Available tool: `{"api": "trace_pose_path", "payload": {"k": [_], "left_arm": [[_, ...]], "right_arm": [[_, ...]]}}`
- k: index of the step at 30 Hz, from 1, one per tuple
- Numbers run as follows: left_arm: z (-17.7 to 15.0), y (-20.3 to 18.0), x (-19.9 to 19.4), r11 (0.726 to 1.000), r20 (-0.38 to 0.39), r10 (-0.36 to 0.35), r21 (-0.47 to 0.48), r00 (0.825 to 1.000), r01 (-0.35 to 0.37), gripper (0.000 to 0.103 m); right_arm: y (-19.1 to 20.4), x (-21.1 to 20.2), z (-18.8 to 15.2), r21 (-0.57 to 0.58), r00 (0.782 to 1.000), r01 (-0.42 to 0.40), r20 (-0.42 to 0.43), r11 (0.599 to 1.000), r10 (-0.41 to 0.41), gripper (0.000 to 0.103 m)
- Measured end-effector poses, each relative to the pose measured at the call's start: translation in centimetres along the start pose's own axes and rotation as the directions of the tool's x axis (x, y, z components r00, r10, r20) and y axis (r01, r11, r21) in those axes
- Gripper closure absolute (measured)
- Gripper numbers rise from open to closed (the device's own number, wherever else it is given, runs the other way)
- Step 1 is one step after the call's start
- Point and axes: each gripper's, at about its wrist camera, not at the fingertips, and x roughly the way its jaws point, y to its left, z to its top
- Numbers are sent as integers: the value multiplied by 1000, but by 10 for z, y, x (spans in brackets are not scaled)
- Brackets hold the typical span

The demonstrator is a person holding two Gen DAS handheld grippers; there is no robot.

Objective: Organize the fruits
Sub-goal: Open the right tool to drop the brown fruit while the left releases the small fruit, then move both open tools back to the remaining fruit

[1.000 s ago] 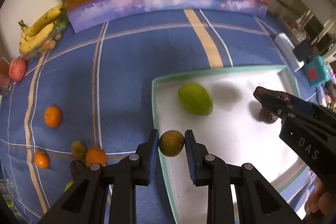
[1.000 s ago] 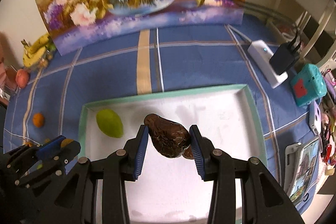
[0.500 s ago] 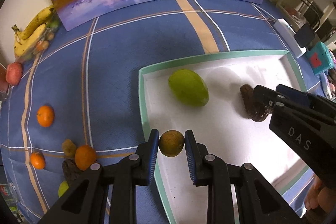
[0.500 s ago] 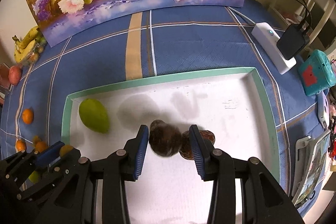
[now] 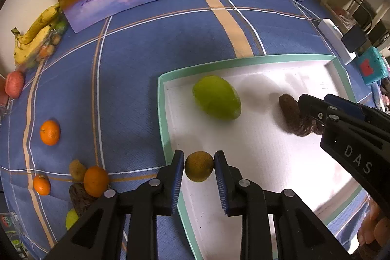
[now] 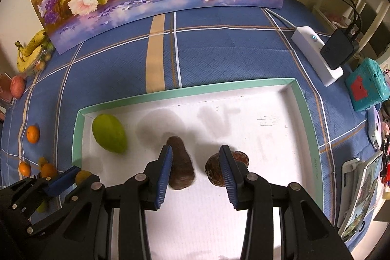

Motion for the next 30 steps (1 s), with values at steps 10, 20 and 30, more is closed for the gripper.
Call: {"api": "trace_pose_path", "payload": {"k": [10,20,30], "left_arm": [[6,12,-28,999,62,-37,-37,997,39,73],[10,79,-45,969,113,-4,-246,994,32,29],[-7,167,-56,882,129,137,-467,982,-61,0]], "right_arm": [[1,-18,5,-6,999,-5,42,1000,5,61],[7,-29,6,-11,997,-1,74,1000,1,61],[32,-36,6,-78,994,9,108,997,0,33]]}}
